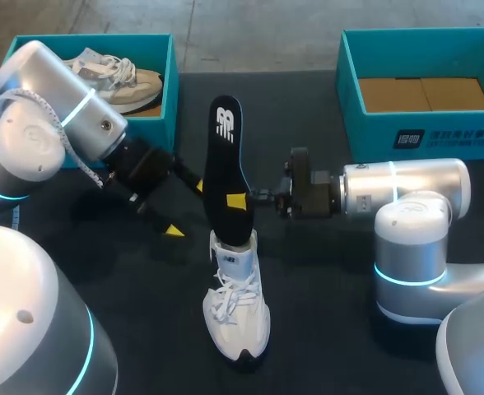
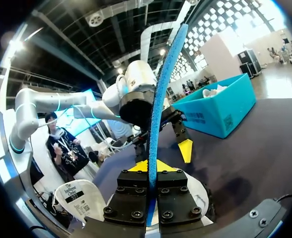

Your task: Take the shoe out of the shoebox, open the shoe tongue, remove and reinsert the insole, then place the shoe into the shoebox

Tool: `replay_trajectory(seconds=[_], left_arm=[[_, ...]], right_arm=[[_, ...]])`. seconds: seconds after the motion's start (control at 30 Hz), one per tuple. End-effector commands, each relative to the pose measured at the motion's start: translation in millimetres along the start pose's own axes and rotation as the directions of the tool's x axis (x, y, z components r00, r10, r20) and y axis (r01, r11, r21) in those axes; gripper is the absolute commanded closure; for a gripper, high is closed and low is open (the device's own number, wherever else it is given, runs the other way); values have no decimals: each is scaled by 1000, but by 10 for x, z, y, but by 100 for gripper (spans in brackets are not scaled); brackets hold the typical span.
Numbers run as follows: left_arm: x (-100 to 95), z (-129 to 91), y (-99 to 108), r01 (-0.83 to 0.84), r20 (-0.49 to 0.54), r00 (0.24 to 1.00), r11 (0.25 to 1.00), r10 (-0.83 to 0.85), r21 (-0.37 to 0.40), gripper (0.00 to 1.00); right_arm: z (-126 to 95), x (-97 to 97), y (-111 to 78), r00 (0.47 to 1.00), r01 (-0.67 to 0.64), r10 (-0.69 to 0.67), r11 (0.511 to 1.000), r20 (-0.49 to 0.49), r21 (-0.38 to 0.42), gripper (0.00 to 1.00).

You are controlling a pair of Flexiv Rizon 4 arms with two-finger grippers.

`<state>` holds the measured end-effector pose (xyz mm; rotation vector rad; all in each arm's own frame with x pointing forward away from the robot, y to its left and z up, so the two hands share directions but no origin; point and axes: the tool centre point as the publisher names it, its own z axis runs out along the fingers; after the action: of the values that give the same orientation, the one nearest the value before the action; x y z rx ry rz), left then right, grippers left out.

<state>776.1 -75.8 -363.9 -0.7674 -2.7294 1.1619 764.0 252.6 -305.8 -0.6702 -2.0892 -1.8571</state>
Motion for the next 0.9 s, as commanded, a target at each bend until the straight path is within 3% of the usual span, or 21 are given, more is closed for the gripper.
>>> replay_trajectory(seconds=[0.03,0.9], left_arm=[[-15,15,-4,4,-5,1000,1000,-4,-7,0],[-8,24,-6,5,-19,1000,1000,-5,-23,0]], right_arm=[[6,2,-16,1000,-4,4,1000,4,0,100],[-29,20,-114,1000,-18,18,1000,10,-10,100]])
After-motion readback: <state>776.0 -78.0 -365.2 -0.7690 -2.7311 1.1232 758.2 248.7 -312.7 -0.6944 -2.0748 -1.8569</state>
